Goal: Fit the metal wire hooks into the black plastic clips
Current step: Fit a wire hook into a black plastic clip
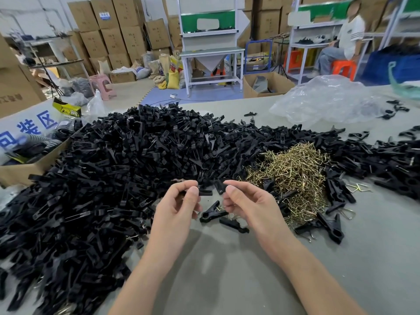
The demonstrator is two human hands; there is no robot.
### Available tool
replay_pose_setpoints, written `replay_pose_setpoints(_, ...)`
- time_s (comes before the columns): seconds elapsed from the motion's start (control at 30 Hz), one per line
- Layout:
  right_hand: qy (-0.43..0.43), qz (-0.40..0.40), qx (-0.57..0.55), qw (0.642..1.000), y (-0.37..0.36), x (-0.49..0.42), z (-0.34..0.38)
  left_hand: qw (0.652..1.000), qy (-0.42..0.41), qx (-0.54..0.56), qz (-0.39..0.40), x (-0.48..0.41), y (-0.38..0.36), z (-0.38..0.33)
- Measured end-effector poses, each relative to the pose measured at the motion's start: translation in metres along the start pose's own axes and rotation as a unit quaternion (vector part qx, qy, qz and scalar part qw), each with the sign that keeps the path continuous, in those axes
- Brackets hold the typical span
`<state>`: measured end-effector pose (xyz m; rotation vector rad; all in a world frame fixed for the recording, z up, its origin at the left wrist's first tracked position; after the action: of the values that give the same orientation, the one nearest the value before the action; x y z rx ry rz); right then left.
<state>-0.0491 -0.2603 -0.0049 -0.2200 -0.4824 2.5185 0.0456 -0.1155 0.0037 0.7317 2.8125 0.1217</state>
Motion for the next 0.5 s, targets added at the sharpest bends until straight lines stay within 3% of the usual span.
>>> replay_pose_setpoints(0.13,0.004,0.006,-0.011,1.0,0.0,-0.001,-0.003,0.996,0.017,0.049,0.067,0.004,-0.009,-0.002)
replay_pose_setpoints(0.3,0.0,0.018,0.024,1.0,0.001,-0.002,-0.007,0.997,0.02,0.028,0.068,0.004,-0.015,0.003)
replay_pose_setpoints(0.5,0.004,0.035,0.058,0.998,-0.002,0.003,-0.003,0.991,0.067,0.081,0.085,0.004,-0.012,0.007)
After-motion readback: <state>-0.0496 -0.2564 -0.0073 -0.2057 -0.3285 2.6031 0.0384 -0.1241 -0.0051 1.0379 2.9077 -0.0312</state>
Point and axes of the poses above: each hand's wrist, its own x-axis away from the middle knuckle, its own y-axis out of the back of the hand, z = x × y, the point moved 1 cm from there along -x, towards the middle knuckle, and after that the axes turned 4 degrees about -x, right-handed, at the moved point
